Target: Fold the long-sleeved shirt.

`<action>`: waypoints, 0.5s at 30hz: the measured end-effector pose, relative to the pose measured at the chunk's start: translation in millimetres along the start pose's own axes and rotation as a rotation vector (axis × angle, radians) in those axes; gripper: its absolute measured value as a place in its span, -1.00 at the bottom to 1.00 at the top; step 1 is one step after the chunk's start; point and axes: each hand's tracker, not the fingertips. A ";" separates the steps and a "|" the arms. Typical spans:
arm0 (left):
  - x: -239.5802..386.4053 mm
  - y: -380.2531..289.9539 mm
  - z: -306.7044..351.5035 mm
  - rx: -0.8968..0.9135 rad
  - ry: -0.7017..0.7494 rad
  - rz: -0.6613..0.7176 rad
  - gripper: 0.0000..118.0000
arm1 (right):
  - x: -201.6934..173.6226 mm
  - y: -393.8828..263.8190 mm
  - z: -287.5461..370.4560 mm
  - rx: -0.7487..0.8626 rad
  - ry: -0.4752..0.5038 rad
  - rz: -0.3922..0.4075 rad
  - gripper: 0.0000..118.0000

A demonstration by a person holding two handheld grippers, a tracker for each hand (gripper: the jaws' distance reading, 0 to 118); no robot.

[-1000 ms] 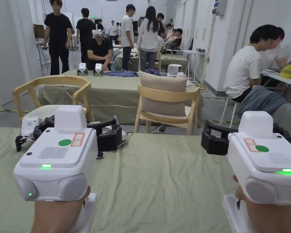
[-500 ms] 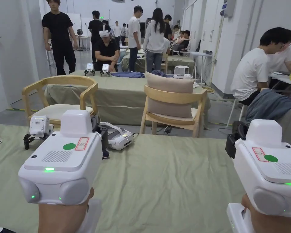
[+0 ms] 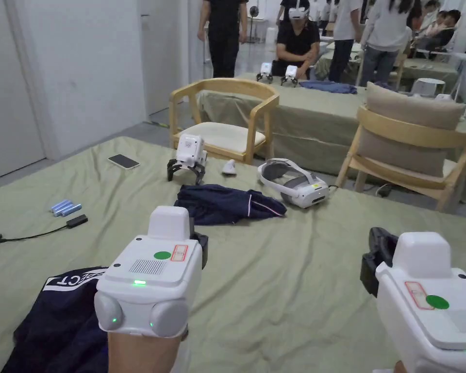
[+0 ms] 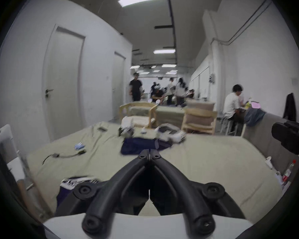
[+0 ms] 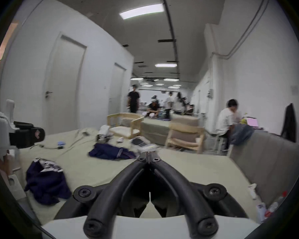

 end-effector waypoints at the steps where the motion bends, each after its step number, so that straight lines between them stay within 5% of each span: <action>1: -13.4 -9.2 -3.4 -0.031 0.044 0.000 -0.96 | -15.1 -7.2 -6.5 -0.011 0.049 -0.004 -1.00; 9: -123.2 -93.7 -35.0 -0.271 0.246 0.140 -0.95 | -137.5 -47.9 -55.4 -0.116 0.324 0.046 -1.00; 10: -129.7 -97.5 -41.7 -0.294 0.256 0.138 -0.84 | -144.0 -50.0 -60.2 -0.125 0.337 0.041 -1.00; 12: -140.6 -105.1 -61.2 -0.339 0.298 0.099 0.66 | -156.1 -54.4 -69.7 -0.145 0.363 0.040 -1.00; 13: -147.6 -107.6 -71.5 -0.330 0.273 0.125 0.84 | -159.6 -56.0 -73.7 -0.149 0.367 0.041 -1.00; 15: -161.5 -115.9 -95.0 -0.358 0.322 0.147 0.79 | -162.8 -58.9 -78.7 -0.161 0.370 0.044 -1.00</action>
